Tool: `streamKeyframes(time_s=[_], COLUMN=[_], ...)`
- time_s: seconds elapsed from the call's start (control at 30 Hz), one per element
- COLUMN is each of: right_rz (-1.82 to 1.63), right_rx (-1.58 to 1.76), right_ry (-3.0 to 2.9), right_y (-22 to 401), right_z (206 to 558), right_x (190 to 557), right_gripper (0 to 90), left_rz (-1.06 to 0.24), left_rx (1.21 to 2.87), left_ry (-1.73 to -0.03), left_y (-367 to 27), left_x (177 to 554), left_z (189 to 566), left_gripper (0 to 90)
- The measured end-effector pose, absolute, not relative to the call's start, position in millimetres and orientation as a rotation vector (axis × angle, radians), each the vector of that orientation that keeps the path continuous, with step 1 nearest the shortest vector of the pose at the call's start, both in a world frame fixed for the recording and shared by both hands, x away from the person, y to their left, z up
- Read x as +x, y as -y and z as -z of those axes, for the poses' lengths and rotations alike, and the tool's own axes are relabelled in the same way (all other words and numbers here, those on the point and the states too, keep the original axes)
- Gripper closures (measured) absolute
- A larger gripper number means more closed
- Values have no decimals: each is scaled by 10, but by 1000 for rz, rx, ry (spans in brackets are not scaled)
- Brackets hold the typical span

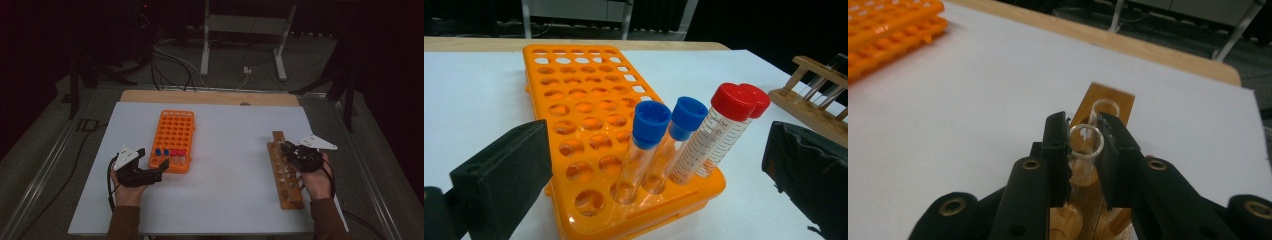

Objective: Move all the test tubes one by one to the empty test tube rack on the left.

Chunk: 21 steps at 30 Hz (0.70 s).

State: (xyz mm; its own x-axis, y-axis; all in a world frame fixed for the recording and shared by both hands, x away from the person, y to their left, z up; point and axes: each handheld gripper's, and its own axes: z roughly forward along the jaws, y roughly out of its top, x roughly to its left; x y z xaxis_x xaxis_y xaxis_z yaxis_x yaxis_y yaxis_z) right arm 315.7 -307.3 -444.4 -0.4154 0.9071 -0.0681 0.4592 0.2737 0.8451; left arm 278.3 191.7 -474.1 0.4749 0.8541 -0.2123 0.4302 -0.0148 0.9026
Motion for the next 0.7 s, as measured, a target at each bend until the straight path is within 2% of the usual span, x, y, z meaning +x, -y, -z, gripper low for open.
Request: streamKeyframes(time_s=[0.33,0.53,0.7], right_rz=[-1107,-1197,-1267], right_rx=[1199,1164,1125], right_ry=[-1934,-1893,-1938], right_y=[3091,3075,2962], right_z=[4144,3928,3855], right_x=[3028,2920,2869], right_gripper=[761,761,760], left_rz=[-505,-548,-596], left_rx=[1598,1548,1580], left_ry=[-1121,-1073,-1008], left_y=[-1944,-1925,-1755], left_x=[2757,2682,2612], left_z=[4671,4476,4313], left_gripper=[5,6,6])
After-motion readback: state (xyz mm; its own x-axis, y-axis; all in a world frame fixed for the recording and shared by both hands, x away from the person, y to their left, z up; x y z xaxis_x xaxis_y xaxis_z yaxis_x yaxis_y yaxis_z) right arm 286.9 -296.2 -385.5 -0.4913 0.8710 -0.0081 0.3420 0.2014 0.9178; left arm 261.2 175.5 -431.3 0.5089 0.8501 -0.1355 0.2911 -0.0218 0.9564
